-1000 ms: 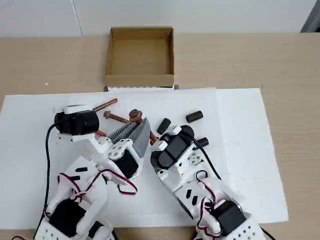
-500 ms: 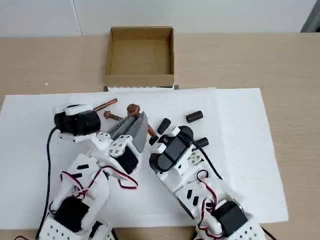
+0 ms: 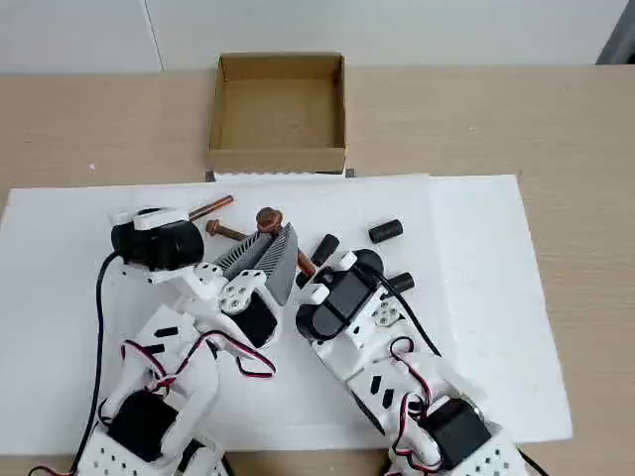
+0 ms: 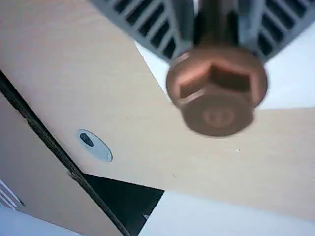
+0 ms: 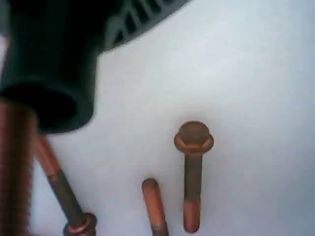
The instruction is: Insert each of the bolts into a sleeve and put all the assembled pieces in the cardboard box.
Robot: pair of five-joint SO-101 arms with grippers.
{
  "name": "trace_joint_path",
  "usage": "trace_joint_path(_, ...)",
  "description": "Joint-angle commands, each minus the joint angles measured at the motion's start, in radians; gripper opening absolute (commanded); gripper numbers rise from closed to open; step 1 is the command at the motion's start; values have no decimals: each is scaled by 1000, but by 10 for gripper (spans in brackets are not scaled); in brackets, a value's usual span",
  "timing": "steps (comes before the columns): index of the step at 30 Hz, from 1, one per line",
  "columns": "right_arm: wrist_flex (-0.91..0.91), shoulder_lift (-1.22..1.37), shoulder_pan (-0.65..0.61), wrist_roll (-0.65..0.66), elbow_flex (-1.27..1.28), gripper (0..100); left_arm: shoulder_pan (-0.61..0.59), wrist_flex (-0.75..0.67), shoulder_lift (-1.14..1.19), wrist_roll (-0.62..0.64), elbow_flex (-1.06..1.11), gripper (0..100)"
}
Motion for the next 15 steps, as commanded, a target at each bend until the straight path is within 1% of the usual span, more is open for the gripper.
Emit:
trace_joint_path(1,-25,-5,33,9,-54,3,3,-29,-14,-8,-4,6)
trace_joint_path(9,-25,-5,39,11,-58,3,11,-12,-9,-8,-1,6)
trace_joint_path(15,-27,-5,31,11,-60,3,12,-2,-14,-8,53,6)
